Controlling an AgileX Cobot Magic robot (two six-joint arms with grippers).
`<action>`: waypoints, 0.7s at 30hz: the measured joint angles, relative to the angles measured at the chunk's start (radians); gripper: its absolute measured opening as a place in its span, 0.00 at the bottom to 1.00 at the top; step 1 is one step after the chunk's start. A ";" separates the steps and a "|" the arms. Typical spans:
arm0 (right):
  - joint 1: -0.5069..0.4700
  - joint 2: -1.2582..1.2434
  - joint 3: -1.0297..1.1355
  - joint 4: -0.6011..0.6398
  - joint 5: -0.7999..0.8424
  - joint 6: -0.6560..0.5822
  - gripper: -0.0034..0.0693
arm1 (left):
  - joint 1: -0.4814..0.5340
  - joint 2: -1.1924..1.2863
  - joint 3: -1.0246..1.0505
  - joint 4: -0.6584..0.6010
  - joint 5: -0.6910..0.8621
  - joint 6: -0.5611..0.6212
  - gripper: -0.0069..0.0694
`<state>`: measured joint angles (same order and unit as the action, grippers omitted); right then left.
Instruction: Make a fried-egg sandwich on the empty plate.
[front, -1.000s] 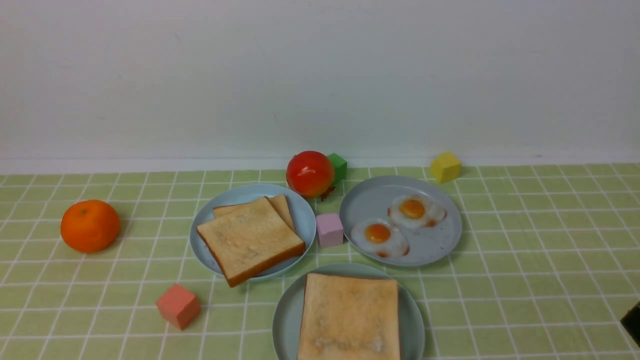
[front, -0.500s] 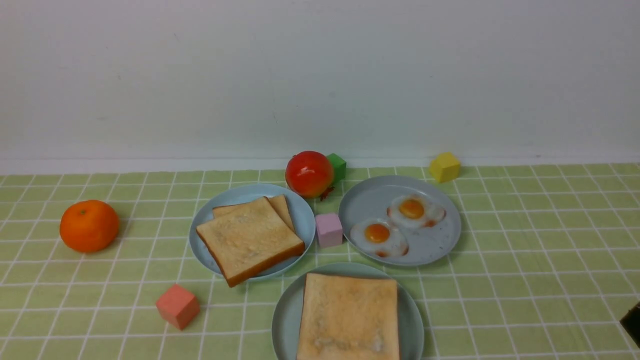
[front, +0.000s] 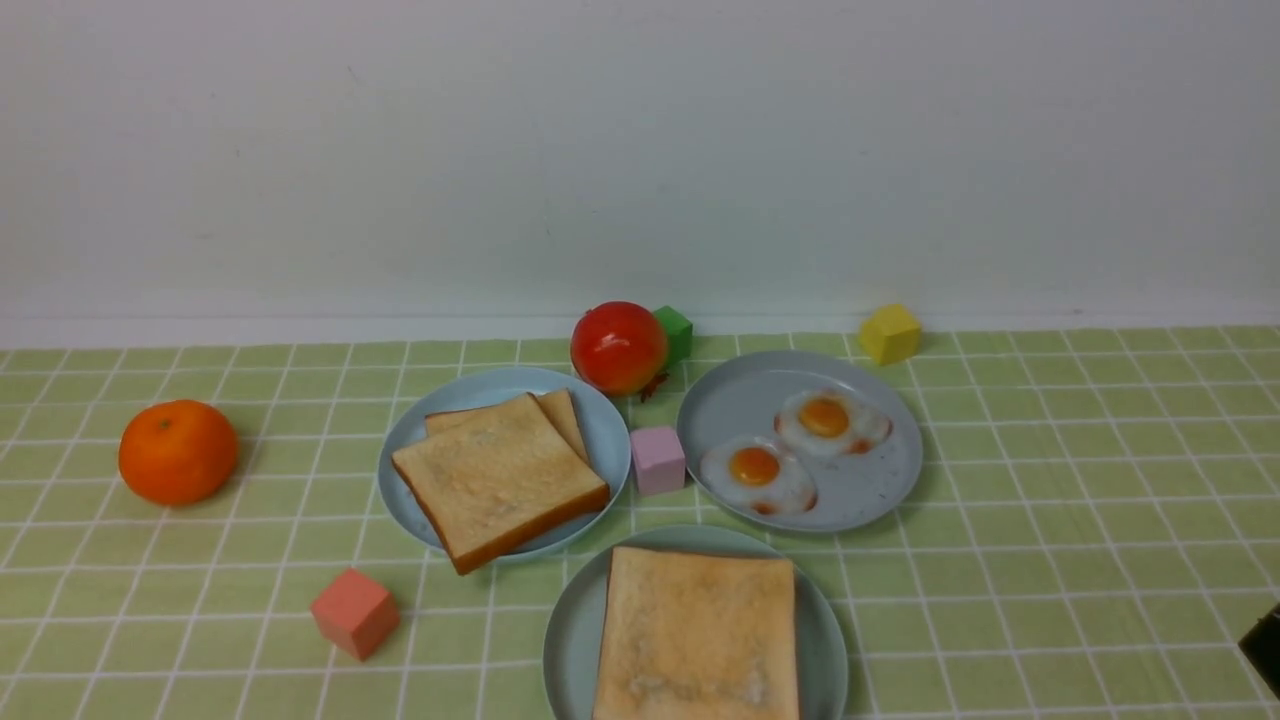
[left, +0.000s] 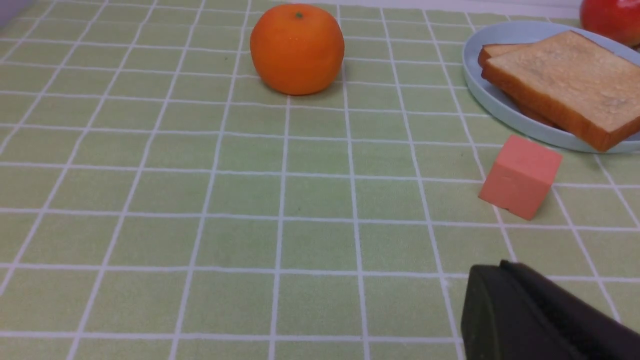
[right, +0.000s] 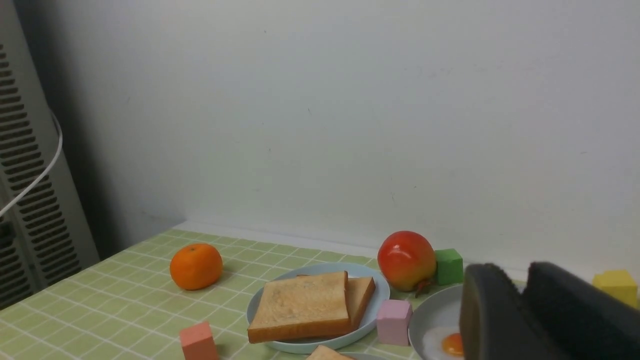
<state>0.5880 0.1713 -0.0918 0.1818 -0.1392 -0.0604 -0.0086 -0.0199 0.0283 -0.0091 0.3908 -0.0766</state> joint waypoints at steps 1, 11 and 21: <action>0.000 0.000 0.000 0.001 0.000 0.000 0.23 | 0.000 0.000 0.000 0.000 0.000 0.000 0.08; -0.021 0.000 0.011 -0.001 0.009 0.000 0.24 | 0.000 0.000 0.000 0.003 0.000 0.000 0.08; -0.273 -0.094 0.011 -0.129 0.264 0.119 0.26 | 0.000 0.000 0.000 0.003 0.000 0.000 0.09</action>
<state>0.3150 0.0773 -0.0805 0.0532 0.1245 0.0583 -0.0086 -0.0199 0.0283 -0.0063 0.3908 -0.0766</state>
